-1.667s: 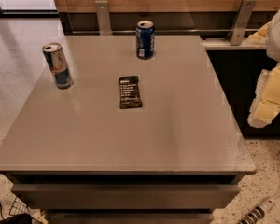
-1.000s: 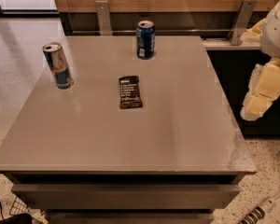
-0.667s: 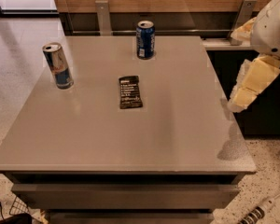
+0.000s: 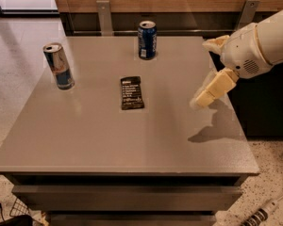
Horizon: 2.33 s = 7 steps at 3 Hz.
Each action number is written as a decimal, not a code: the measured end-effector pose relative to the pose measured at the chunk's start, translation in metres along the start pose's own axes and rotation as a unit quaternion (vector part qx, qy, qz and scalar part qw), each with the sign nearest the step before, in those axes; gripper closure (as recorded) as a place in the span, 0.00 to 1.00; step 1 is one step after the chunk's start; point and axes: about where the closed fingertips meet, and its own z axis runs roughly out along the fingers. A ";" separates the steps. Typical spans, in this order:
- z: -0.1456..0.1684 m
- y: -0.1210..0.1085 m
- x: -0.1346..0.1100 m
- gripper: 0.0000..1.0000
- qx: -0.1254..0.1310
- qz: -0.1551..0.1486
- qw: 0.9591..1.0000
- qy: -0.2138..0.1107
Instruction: Pick redbull can
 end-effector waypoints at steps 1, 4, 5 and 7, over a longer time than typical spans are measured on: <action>0.037 -0.007 -0.014 0.00 -0.005 0.022 0.994 -0.110; 0.072 0.017 -0.061 0.00 -0.005 0.055 0.961 -0.272; 0.072 0.017 -0.061 0.00 -0.005 0.055 0.961 -0.272; 0.122 0.022 -0.082 0.00 -0.034 0.063 0.961 -0.267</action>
Offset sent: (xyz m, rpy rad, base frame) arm 0.0301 0.0795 -0.0235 0.6158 -0.1036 0.0460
